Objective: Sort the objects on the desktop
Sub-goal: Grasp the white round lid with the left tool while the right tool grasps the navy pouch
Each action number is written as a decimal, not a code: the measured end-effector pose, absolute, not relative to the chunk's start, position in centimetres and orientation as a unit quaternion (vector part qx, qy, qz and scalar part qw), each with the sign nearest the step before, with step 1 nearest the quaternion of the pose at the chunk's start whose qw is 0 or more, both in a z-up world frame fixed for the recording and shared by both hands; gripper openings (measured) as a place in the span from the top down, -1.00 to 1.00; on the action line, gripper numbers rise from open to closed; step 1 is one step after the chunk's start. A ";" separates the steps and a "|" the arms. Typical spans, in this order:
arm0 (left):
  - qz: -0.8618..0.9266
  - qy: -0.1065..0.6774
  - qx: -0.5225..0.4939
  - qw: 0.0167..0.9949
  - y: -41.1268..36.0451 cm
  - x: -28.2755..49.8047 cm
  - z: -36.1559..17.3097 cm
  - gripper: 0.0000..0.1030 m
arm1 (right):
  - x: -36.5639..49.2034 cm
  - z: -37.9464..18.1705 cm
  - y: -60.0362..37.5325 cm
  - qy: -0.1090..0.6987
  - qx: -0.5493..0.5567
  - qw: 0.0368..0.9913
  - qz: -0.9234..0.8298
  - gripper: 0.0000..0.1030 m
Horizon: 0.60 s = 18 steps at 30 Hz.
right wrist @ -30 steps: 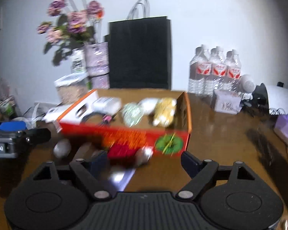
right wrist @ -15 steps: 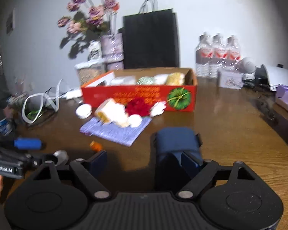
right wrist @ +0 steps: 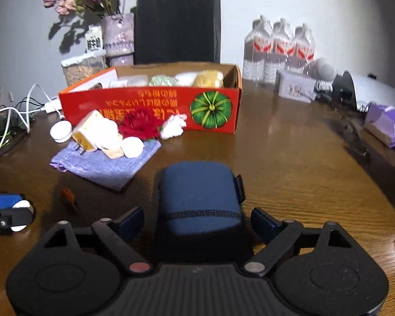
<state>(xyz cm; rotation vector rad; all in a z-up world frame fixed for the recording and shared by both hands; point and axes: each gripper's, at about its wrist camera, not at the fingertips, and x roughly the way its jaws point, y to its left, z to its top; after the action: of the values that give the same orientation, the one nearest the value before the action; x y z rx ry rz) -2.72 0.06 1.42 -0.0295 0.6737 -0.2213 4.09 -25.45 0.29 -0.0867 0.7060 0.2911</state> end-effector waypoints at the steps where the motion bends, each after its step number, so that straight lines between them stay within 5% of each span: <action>1: -0.108 0.330 -0.014 0.938 0.0 -2.6 1.4 0.23 | 4.2 0.1 -25.3 0.348 -0.041 0.926 0.143 -0.70; 4: -0.106 0.333 -0.017 0.937 0.0 -2.3 1.5 0.23 | 4.4 -0.1 -25.3 0.346 -0.036 0.927 0.141 -0.67; 6: -0.102 0.334 -0.019 0.937 0.1 -2.1 1.6 0.23 | 4.2 0.0 -25.3 0.342 -0.036 0.929 0.139 -0.36; 9: -0.098 0.330 -0.022 0.938 0.2 -2.2 1.9 0.23 | 4.0 0.2 -25.3 0.341 -0.039 0.929 0.139 -0.23; 18: -0.095 0.303 -0.029 0.948 -0.1 -3.6 3.4 0.23 | -0.1 1.3 -25.0 0.335 -0.020 0.930 0.153 -0.16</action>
<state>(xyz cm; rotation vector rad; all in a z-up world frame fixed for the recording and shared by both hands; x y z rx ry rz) -3.64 -0.07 3.43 -0.0590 0.6172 -0.1933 -0.12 -25.00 1.27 -0.0414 0.6862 0.3126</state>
